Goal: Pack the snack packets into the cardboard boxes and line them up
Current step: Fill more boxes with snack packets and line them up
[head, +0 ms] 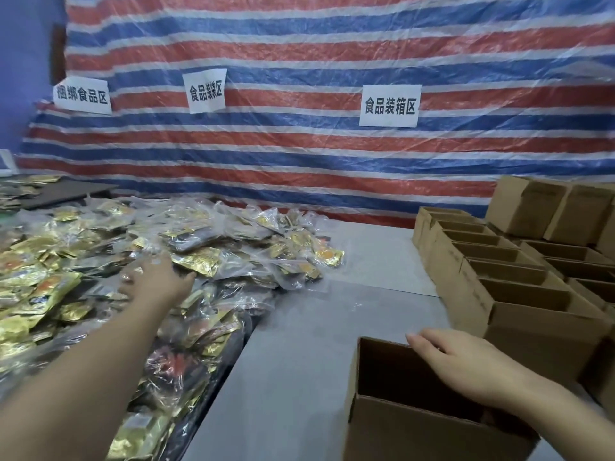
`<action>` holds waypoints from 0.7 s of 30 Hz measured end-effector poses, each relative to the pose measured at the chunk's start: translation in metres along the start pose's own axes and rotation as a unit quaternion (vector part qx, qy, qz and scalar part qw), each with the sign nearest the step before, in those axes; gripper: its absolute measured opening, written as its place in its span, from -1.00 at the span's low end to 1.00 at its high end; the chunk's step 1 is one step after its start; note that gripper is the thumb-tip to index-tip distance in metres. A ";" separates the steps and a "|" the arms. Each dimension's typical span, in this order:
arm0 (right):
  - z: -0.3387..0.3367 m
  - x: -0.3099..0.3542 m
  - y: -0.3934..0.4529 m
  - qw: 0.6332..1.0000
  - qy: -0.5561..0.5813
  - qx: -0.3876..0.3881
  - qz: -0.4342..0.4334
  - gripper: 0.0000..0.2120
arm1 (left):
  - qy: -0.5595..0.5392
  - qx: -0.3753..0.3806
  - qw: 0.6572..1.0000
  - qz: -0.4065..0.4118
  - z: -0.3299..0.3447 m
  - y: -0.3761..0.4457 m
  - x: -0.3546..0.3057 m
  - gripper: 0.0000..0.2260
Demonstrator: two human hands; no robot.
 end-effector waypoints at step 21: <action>0.003 0.033 0.027 1.000 -0.003 -0.023 -0.020 -0.50 | 0.048 -0.039 0.982 0.176 0.014 -0.071 -0.039 -0.90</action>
Point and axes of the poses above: each hand's wrist, its own y-axis towards the middle knuckle, its own z-axis out of the palm, x = y × z, the point moved 2 cm from there along y, towards the middle knuckle, and after that the axes turned 12 degrees about z, right-handed, at the moved point
